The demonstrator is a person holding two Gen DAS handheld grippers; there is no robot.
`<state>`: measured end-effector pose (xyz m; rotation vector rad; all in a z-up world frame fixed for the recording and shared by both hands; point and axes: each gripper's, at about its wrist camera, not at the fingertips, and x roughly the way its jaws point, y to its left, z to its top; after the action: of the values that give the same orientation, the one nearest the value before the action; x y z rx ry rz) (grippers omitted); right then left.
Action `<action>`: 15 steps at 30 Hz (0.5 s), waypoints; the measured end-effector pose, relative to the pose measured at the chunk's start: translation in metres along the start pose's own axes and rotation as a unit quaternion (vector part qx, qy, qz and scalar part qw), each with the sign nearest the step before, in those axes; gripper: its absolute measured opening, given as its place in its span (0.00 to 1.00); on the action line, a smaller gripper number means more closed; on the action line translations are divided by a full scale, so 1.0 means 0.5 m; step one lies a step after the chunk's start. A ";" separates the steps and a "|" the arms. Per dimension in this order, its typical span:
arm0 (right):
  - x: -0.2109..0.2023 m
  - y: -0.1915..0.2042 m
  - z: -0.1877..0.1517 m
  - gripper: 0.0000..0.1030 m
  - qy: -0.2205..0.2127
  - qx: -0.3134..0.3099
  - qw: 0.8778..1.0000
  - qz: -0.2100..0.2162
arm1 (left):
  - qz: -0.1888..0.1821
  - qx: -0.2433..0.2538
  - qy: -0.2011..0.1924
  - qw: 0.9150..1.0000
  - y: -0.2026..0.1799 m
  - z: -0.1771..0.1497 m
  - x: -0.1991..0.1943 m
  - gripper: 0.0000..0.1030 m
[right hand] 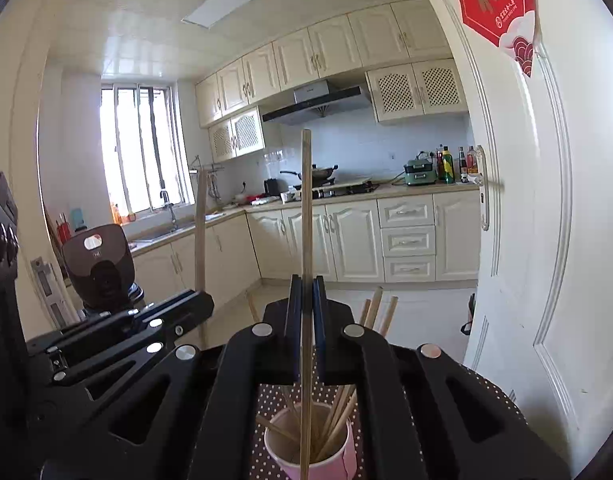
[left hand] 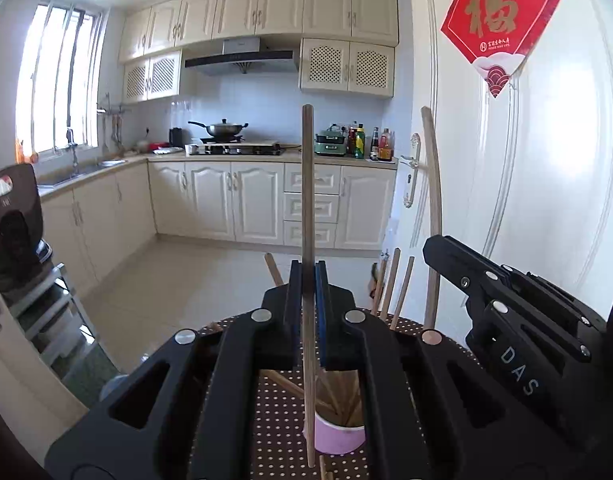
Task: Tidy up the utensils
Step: 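Raise both upright chopsticks above the pink cup's opening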
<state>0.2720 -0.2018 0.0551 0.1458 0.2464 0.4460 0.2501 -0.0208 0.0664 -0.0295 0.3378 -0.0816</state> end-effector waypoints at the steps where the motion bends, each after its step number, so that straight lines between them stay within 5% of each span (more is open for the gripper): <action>1: -0.001 0.000 0.000 0.04 -0.006 -0.001 1.000 -0.002 | 0.001 -0.001 0.000 1.000 0.001 0.000 0.005 0.06; 15: 0.018 -0.023 0.006 0.04 -0.046 -0.004 0.999 -0.005 | -0.002 -0.014 -0.006 1.000 -0.009 0.006 0.044 0.06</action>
<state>0.2854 -0.2082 0.0540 0.1573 0.1552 0.4283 0.2715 -0.0270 0.0619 -0.0574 0.3266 -0.0801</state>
